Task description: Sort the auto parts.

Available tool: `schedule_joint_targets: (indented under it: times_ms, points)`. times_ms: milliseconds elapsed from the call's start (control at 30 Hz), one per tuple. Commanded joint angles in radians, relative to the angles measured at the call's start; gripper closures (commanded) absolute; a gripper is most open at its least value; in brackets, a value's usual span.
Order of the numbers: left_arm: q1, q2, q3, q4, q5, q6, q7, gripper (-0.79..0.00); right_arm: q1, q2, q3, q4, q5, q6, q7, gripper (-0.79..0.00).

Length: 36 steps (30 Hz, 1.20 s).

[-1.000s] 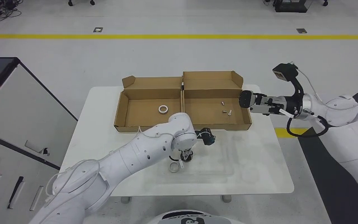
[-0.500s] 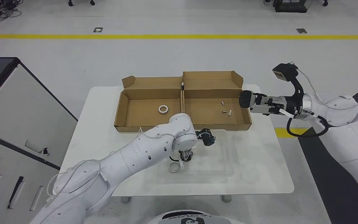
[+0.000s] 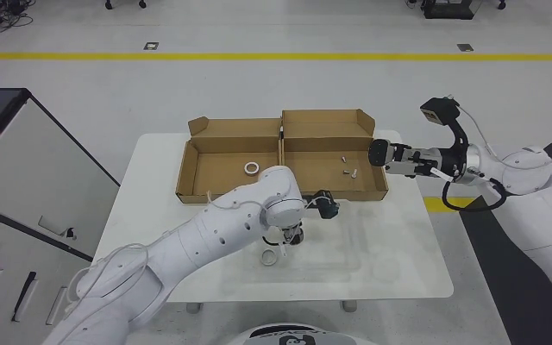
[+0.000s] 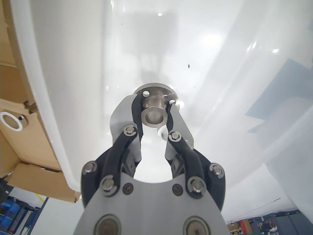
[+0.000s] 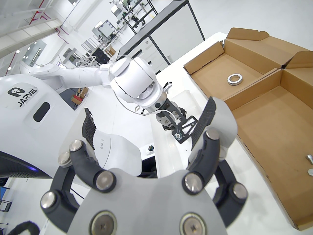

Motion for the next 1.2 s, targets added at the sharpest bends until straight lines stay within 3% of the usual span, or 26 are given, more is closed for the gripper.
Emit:
schedule_joint_targets:
  times_ms: [0, 233, 567, 800, 967, 1167]
  points:
    - [-0.009, 0.012, -0.001, -0.036, -0.009, 0.010, 0.001, 0.000, 0.000, 0.000, 0.000, 0.000, 0.000, 0.000, 0.000, -0.785]
    - [-0.064, 0.053, 0.020, -0.135, -0.095, 0.055, 0.001, 0.000, 0.000, 0.000, 0.000, 0.000, 0.000, 0.000, 0.000, -0.785]
    - [-0.051, 0.054, 0.011, -0.124, -0.096, 0.070, 0.038, 0.000, 0.000, 0.000, 0.000, 0.000, 0.000, 0.000, 0.000, -0.785]
    - [0.012, 0.093, -0.154, -0.101, -0.271, 0.019, 0.188, 0.000, 0.000, 0.000, 0.000, 0.000, 0.000, 0.000, 0.000, -0.785]
    - [0.079, 0.131, -0.290, -0.093, -0.405, -0.071, 0.259, 0.000, 0.000, 0.000, 0.000, 0.000, 0.000, 0.000, 0.000, -0.785]
    - [0.131, 0.156, -0.381, -0.111, -0.537, -0.171, 0.306, 0.000, 0.000, 0.000, 0.000, 0.000, 0.000, 0.000, 0.000, -0.785]
